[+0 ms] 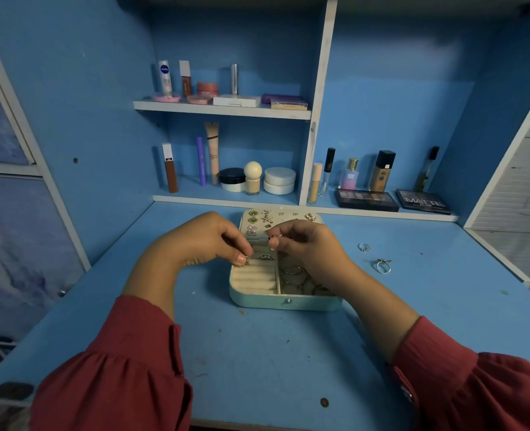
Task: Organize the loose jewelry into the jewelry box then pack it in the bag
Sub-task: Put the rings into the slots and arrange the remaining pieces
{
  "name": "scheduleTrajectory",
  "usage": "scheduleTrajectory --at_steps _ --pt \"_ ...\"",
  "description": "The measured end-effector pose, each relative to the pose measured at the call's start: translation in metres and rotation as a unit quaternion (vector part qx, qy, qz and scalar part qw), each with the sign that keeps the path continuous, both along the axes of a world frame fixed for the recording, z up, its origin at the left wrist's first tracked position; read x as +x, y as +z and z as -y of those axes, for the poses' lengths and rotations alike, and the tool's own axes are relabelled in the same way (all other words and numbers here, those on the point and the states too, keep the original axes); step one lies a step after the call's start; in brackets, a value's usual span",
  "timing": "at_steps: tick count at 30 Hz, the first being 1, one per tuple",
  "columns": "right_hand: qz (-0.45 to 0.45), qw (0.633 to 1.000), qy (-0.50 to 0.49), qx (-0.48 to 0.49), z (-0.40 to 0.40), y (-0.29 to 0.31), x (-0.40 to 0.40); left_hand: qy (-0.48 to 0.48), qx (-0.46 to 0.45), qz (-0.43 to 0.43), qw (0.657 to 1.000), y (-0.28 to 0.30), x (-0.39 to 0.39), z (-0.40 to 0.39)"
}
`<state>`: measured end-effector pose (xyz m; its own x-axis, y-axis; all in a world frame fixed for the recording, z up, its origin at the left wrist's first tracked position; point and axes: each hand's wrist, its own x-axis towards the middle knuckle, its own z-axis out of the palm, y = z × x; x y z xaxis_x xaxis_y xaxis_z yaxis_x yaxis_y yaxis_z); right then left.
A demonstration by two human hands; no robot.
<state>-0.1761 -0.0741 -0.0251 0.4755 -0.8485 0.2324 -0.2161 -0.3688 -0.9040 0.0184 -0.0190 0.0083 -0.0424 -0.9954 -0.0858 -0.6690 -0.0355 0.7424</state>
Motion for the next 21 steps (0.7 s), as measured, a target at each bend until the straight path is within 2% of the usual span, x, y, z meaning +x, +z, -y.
scheduleTrajectory --at_steps 6,12,21 --pt "-0.001 1.000 -0.005 0.006 0.002 -0.002 0.000 0.025 -0.008 0.027 0.999 0.001 -0.006 -0.002" --pt "-0.007 1.000 0.003 0.021 -0.001 0.000 -0.001 0.051 0.024 0.022 0.998 0.001 -0.006 -0.001" --pt "-0.106 0.994 -0.020 -0.017 -0.010 0.004 -0.001 0.046 0.026 0.013 0.999 0.001 -0.005 -0.002"
